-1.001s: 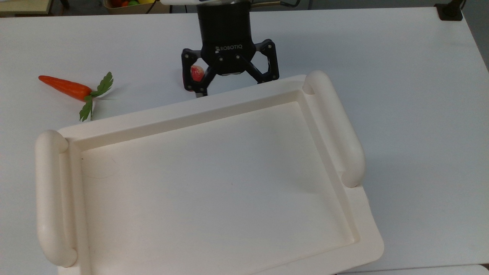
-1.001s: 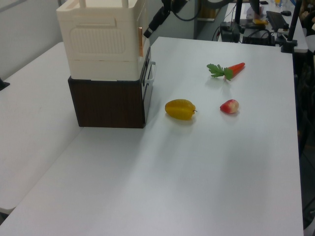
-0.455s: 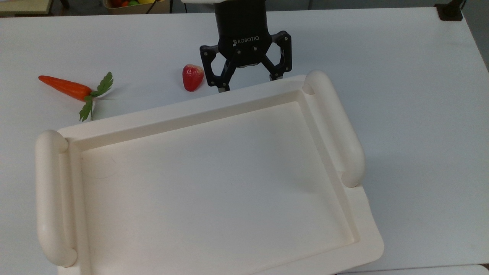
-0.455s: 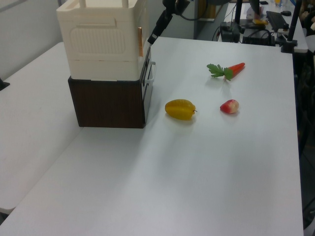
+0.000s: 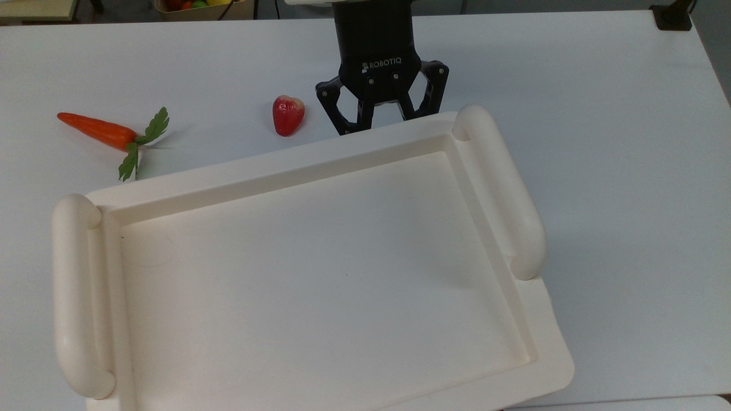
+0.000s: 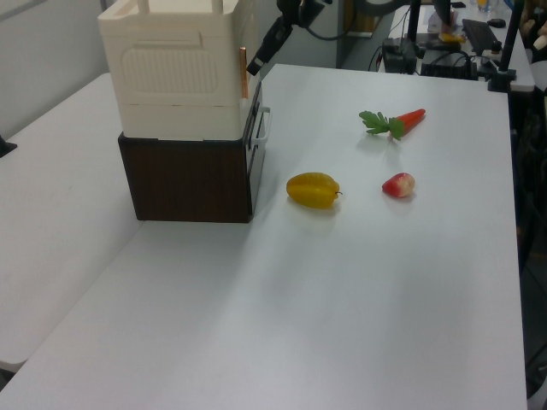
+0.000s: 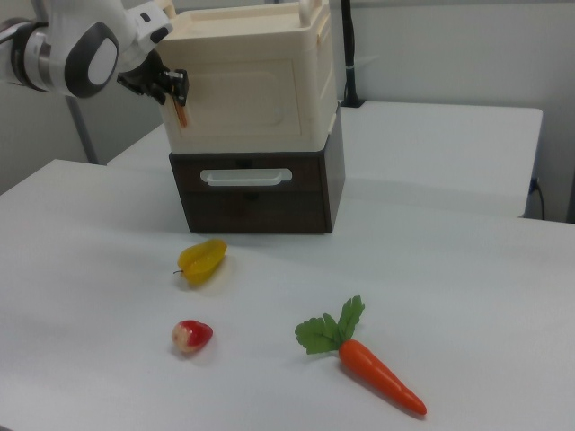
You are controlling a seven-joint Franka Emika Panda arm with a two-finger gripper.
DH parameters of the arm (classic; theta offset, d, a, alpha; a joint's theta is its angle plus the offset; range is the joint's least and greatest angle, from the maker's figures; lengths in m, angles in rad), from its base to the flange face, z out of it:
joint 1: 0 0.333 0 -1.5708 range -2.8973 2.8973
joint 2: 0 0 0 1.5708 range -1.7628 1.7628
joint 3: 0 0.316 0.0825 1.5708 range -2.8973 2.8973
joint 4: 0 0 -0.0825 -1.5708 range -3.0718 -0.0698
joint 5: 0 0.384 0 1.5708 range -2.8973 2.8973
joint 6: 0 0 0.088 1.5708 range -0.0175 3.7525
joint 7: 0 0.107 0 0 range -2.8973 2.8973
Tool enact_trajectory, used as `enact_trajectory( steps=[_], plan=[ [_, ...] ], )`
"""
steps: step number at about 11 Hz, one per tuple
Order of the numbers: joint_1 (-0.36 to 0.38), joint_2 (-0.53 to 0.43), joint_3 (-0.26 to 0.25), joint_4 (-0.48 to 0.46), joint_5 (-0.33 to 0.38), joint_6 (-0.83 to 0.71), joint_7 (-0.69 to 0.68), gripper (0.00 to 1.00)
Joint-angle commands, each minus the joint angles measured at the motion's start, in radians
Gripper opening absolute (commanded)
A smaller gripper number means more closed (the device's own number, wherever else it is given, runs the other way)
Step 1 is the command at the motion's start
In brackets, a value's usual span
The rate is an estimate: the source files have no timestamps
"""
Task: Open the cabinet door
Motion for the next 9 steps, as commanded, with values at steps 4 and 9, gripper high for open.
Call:
enact_trajectory(
  steps=[4,9],
  plan=[
    [0.003,0.025,0.0,0.004,0.015,0.082,0.008,0.11],
    [0.001,-0.054,-0.001,-0.041,0.003,-0.043,-0.002,0.0]
  ],
)
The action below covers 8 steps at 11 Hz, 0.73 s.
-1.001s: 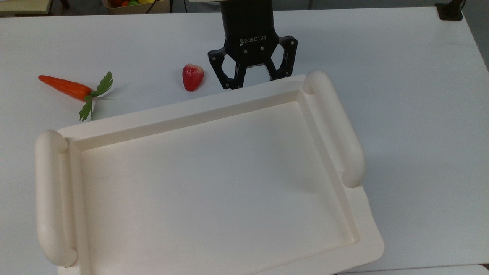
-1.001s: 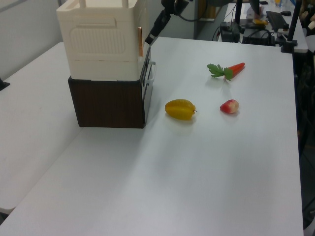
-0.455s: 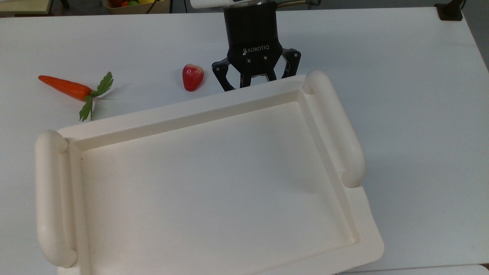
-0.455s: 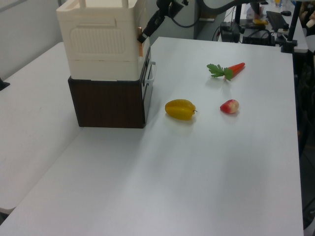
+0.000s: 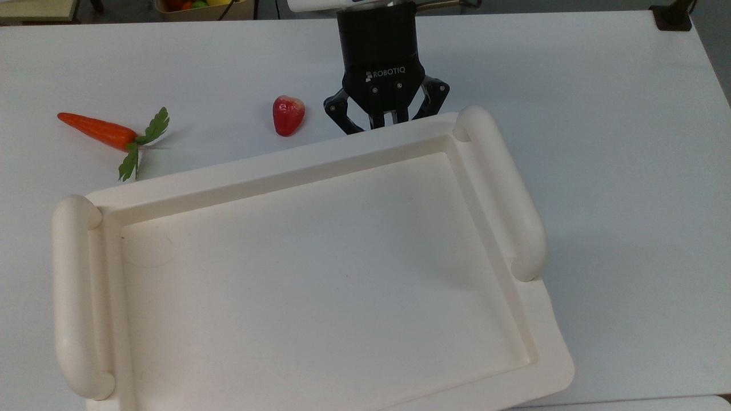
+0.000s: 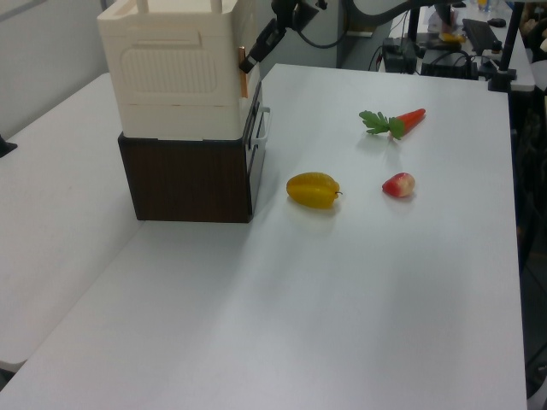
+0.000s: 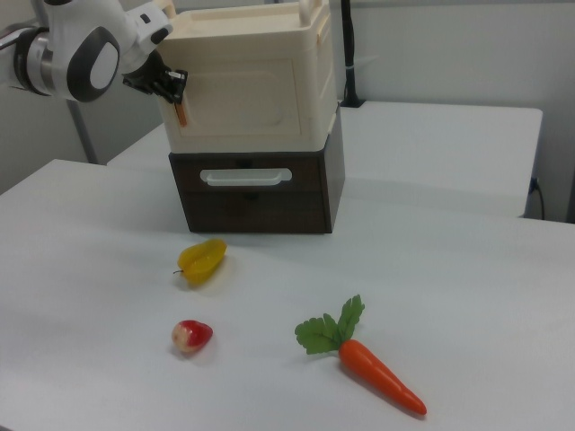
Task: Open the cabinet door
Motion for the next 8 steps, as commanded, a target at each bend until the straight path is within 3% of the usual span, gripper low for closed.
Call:
enact_trajectory(
  steps=[1,4,5,6,7,8],
  plan=[
    [-0.007,-0.105,-0.01,-0.048,0.005,-0.19,-0.003,0.0],
    [-0.058,-0.167,-0.018,-0.046,0.006,-0.437,0.006,0.0],
    [-0.086,-0.19,-0.018,-0.046,0.005,-0.529,0.022,0.1],
    [-0.115,-0.201,-0.022,-0.046,-0.006,-0.626,0.086,0.37],
    [-0.132,-0.208,-0.025,-0.045,-0.067,-0.712,0.139,0.75],
    [-0.133,-0.213,-0.022,-0.043,-0.164,-0.792,0.196,1.0]
  ],
)
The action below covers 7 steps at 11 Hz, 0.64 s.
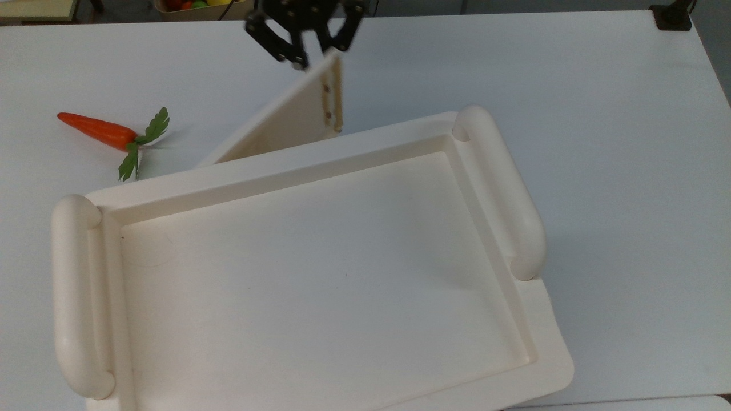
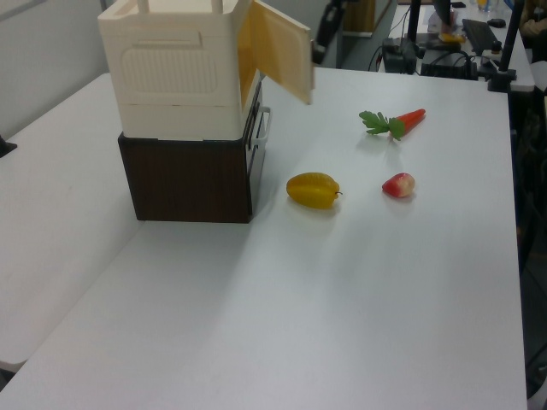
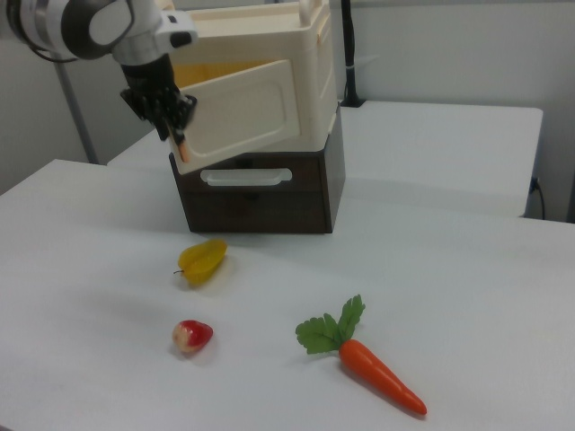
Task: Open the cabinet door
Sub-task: 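Swing the cream door open on its hinge with the gripper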
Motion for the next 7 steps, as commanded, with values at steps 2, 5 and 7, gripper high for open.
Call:
enact_trajectory(
  steps=[2,5,7],
  plan=[
    [-0.016,-0.048,-0.003,-0.04,-0.218,-0.22,0.167,1.0],
    [-0.063,-0.046,-0.003,-0.043,-0.22,-0.237,0.17,1.0],
    [-0.088,-0.046,-0.002,-0.043,-0.218,-0.249,0.167,1.0]
  ],
)
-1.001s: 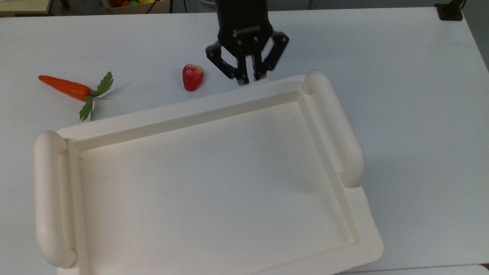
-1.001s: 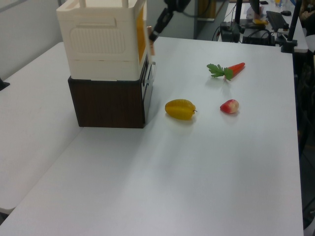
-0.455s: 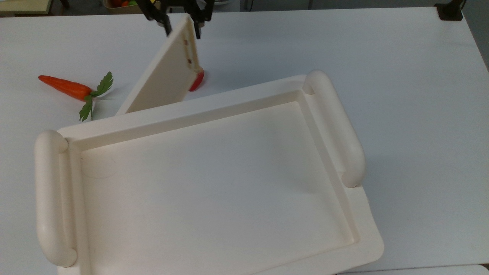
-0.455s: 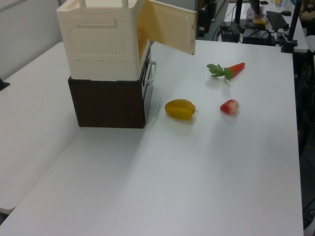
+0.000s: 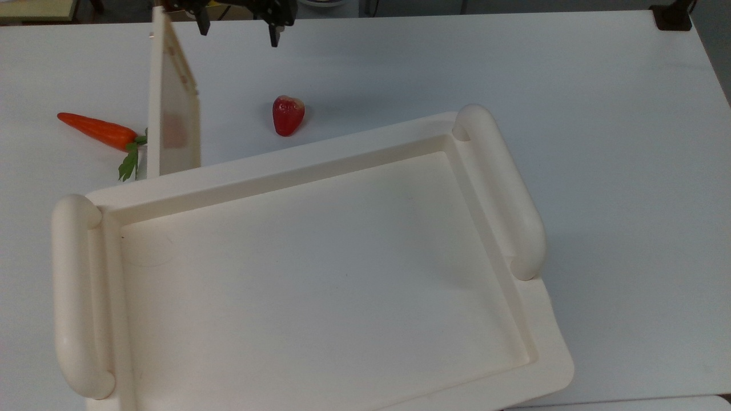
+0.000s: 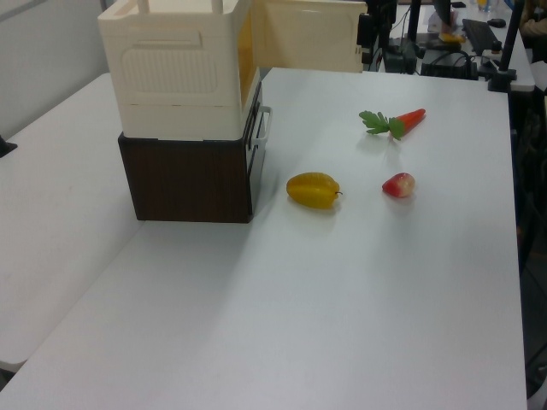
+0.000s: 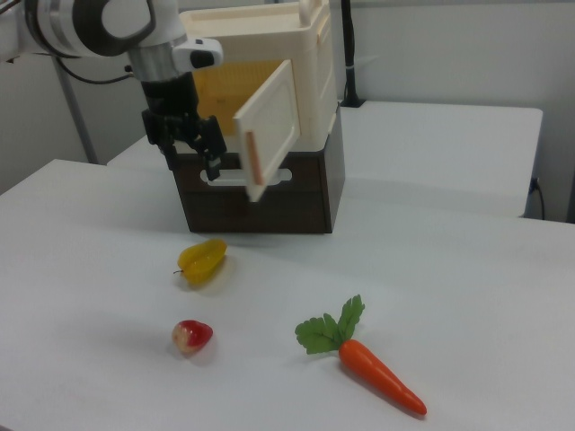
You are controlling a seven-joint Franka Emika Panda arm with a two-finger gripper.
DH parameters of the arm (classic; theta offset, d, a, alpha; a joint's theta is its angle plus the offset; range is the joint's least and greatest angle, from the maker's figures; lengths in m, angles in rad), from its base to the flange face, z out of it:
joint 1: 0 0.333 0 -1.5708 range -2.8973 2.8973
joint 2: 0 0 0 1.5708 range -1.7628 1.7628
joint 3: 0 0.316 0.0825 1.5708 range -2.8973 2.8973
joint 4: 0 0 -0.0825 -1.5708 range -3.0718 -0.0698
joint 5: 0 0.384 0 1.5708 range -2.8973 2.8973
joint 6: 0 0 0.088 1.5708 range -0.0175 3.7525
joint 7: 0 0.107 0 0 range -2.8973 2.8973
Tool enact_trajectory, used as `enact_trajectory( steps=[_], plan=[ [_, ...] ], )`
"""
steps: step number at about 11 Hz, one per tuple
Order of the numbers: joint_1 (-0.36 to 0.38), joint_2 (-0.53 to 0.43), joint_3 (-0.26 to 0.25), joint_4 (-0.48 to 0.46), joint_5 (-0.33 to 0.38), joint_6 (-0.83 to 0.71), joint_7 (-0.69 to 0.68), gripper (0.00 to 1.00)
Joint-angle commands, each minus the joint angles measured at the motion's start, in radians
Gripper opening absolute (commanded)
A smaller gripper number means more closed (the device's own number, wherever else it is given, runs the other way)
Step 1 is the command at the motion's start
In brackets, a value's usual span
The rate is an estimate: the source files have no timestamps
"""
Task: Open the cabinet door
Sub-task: 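Swing the cream door open on its hinge with the gripper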
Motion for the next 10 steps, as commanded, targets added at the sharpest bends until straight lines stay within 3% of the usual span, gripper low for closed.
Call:
enact_trajectory(
  steps=[1,10],
  plan=[
    [-0.018,-0.025,0.004,-0.024,-0.012,-0.033,0.014,1.0],
    [-0.03,-0.024,0.002,-0.015,-0.001,-0.023,0.026,1.0]
  ],
)
